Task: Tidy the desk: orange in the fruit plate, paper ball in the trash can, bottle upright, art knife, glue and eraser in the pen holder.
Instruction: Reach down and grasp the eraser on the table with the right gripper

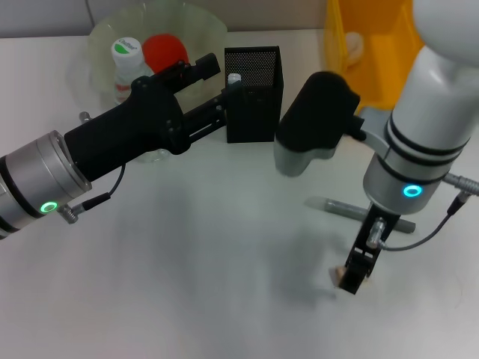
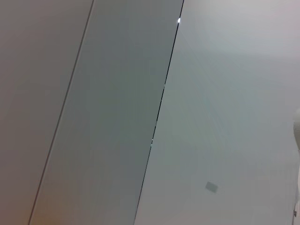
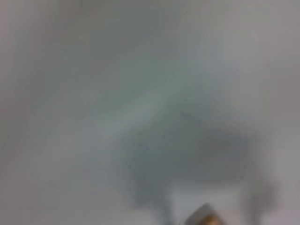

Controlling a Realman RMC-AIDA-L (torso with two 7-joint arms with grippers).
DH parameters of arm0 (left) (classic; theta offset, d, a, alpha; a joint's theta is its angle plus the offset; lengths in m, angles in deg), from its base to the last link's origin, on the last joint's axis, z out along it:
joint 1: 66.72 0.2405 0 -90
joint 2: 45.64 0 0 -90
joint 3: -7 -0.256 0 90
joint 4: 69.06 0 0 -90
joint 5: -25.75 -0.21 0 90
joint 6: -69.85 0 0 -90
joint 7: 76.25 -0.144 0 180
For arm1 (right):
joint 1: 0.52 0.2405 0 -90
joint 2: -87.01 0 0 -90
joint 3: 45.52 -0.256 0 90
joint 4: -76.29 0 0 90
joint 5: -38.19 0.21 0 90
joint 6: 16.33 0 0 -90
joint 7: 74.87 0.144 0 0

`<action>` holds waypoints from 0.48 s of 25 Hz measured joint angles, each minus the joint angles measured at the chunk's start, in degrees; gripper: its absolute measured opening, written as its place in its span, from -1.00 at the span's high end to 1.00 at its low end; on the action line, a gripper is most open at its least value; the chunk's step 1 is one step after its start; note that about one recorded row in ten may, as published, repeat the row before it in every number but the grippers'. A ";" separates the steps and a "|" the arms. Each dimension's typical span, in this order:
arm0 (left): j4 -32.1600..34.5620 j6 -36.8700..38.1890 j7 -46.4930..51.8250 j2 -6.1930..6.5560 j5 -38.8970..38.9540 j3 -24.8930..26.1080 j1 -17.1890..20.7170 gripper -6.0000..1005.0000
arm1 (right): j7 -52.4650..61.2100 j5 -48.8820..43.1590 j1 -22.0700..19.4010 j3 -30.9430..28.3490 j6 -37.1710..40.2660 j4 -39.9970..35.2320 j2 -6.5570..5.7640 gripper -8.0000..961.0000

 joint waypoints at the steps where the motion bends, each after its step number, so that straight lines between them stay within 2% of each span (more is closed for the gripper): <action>1: 0.00 0.00 0.00 0.00 0.00 0.00 0.00 -0.30 | -0.06 0.28 0.03 0.78 0.01 0.00 0.01 -0.52; 12: -0.74 -0.09 -0.70 0.00 0.27 0.00 -0.33 -0.30 | -1.42 0.44 1.17 3.21 -1.89 1.46 0.01 -0.52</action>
